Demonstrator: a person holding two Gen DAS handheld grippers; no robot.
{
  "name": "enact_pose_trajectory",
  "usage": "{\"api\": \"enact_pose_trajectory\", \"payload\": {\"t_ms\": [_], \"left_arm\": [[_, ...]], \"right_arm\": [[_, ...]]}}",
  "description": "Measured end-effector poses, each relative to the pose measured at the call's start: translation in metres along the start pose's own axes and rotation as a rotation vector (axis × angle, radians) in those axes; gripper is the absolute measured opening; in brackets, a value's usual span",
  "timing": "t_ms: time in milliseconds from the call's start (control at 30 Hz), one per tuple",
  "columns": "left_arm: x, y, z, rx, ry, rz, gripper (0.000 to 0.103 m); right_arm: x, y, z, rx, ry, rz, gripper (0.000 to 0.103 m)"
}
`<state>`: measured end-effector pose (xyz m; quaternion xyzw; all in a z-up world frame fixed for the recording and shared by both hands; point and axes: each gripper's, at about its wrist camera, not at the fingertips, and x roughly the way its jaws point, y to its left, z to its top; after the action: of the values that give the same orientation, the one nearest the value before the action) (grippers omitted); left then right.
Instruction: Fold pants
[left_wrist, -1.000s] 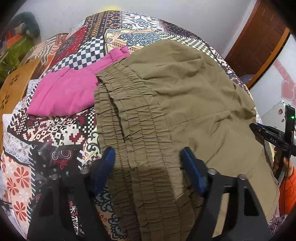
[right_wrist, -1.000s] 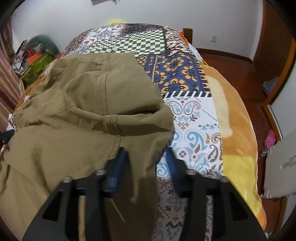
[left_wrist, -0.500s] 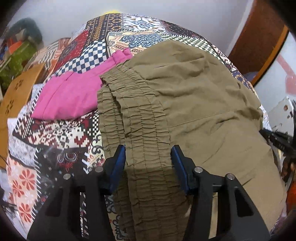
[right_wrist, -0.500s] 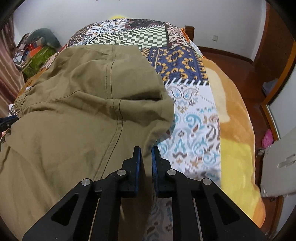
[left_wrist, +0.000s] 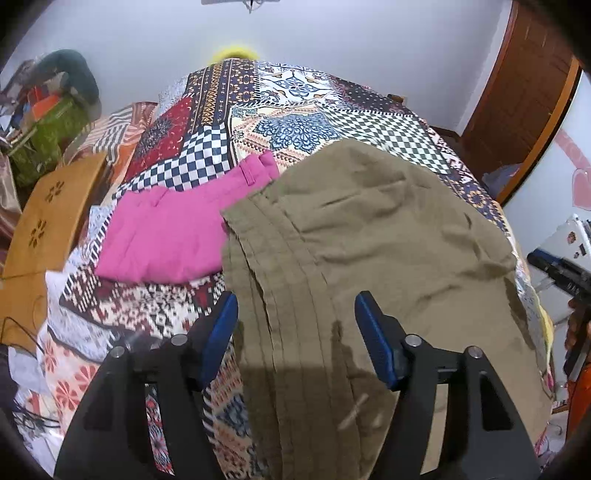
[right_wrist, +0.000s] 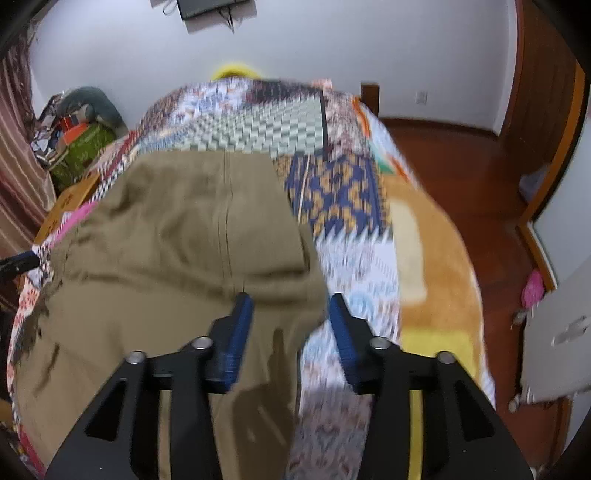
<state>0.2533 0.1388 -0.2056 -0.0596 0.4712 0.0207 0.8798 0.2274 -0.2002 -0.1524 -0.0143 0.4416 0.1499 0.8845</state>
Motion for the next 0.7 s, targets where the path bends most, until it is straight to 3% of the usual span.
{"api": "enact_pose_trajectory", "payload": {"t_ms": [167,233,367,467,500,533,633,700], "left_arm": [[0.029,0.007,0.015,-0.032,0.046,0.003,0.066],[0.039,0.009,0.017,-0.038,0.059,-0.01,0.066],[0.061,0.01,0.017,-0.05,0.101,-0.013,0.066],[0.07,0.011,0.017,-0.061,0.106,-0.019,0.067],[0.071,0.01,0.018,-0.061,0.101,-0.021,0.067],[0.07,0.008,0.018,-0.057,0.092,-0.025,0.067],[0.068,-0.002,0.021,-0.014,0.064,-0.017,0.067],[0.068,-0.009,0.022,0.021,0.052,-0.011,0.064]], "right_arm": [[0.024,0.004,0.022,-0.021,0.002,0.022,0.045],[0.046,0.004,0.026,-0.034,0.053,0.065,0.059],[0.089,0.005,0.025,-0.032,0.14,0.094,0.059],[0.096,-0.002,0.027,0.005,0.129,0.14,0.059],[0.094,-0.004,0.026,0.014,0.125,0.152,0.054],[0.094,-0.004,0.027,0.016,0.122,0.161,0.039],[0.087,-0.003,0.026,-0.014,0.101,0.125,0.016],[0.082,0.001,0.024,-0.05,0.082,0.091,0.013]]}}
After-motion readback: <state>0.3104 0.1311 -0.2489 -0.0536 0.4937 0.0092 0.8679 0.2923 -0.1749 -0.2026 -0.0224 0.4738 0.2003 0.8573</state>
